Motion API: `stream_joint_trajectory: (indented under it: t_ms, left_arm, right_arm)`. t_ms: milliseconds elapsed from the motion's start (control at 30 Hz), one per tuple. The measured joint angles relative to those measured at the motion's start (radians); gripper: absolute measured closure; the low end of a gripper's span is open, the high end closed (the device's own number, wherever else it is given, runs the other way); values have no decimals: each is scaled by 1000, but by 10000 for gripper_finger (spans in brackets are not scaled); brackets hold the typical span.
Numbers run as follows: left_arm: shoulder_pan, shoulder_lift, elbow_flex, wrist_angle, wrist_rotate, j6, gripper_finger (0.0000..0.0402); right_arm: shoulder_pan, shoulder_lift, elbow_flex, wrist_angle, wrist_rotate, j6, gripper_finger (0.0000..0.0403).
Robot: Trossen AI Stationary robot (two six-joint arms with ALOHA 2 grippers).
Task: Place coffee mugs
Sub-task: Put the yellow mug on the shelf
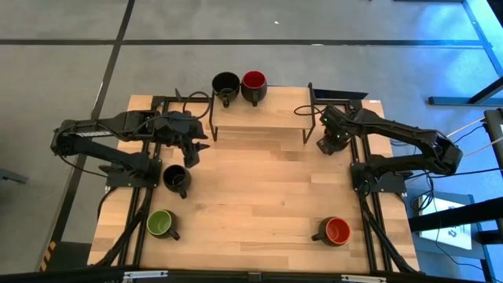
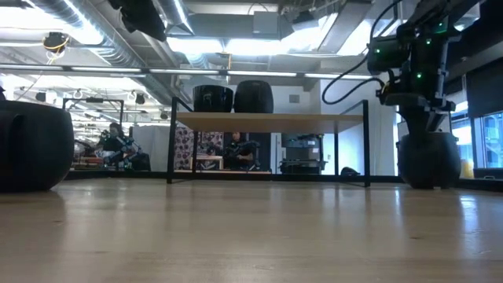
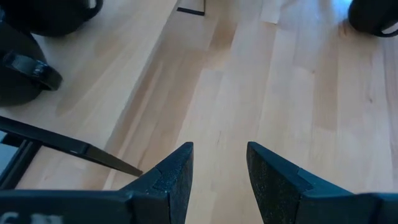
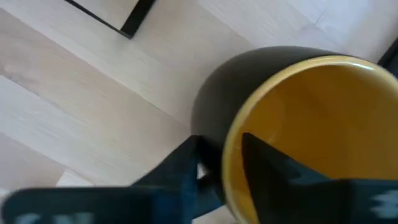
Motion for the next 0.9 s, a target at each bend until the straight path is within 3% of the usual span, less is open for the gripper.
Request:
stream_joint_trajectory:
  t_ms: [133,200,400,567,700,900]
  left_arm:
    - [0,0,0,0,-9,1,257]
    - [0,0,0,0,-9,2,257]
    - [0,0,0,0,-9,2,257]
    - [0,0,0,0,-8,2,257]
    - [0,0,0,0,-8,3,257]
    - [0,0,0,0,-7,3,257]
  right_arm:
    - [0,0,-1,-8,-10,-19,379]
    - [0,1,-2,-18,-6,-38,393]
    - [1,-3,16,-62,-48,-52,394]
    - [21,-39,108,-133,-91,-59,393]
    - [84,-69,184,-223,-163,-52,398]
    - [257,-72,248,-223,-276,4,399]
